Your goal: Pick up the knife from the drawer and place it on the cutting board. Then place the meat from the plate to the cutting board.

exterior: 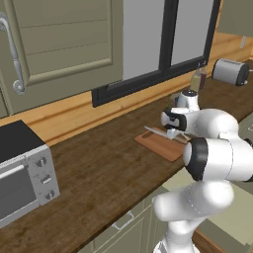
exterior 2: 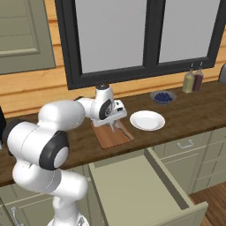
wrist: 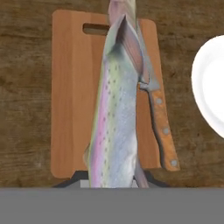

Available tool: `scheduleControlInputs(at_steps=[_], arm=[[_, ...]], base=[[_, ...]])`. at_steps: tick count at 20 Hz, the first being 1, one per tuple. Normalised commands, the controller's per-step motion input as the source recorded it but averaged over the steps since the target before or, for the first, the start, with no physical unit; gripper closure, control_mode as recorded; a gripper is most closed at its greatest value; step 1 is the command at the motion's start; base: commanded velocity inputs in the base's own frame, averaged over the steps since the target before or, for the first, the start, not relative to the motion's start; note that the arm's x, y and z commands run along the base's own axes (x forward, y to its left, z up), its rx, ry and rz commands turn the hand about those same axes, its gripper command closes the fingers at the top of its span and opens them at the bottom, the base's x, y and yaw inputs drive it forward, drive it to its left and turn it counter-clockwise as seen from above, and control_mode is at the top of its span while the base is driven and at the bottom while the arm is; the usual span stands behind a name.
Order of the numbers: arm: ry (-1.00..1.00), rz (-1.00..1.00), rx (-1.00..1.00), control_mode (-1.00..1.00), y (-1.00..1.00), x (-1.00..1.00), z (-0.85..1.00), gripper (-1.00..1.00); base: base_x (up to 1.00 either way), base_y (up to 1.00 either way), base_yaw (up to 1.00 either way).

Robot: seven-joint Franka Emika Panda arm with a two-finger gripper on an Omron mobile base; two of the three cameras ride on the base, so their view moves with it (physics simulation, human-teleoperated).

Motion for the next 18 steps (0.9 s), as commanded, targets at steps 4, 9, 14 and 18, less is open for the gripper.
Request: scheduleControlInputs(at_steps=[4,9,14,18], arm=[[0.02,0.0,0.0,-1.0,0.03,0.03,-0.31,1.0],[0.06,0.0,0.0,-1.0,0.14,0.14,-0.26,1.0],[0.03,0.0,0.0,-1.0,0.1,0.08,-0.3,1.0],[0.02,0.0,0.0,-1.0,0.14,0.1,-0.24,1.0]], base=[[0.0,0.0,0.0],[0.0,0.0,0.0],[0.0,0.0,0.0],[0.0,0.0,0.0]])
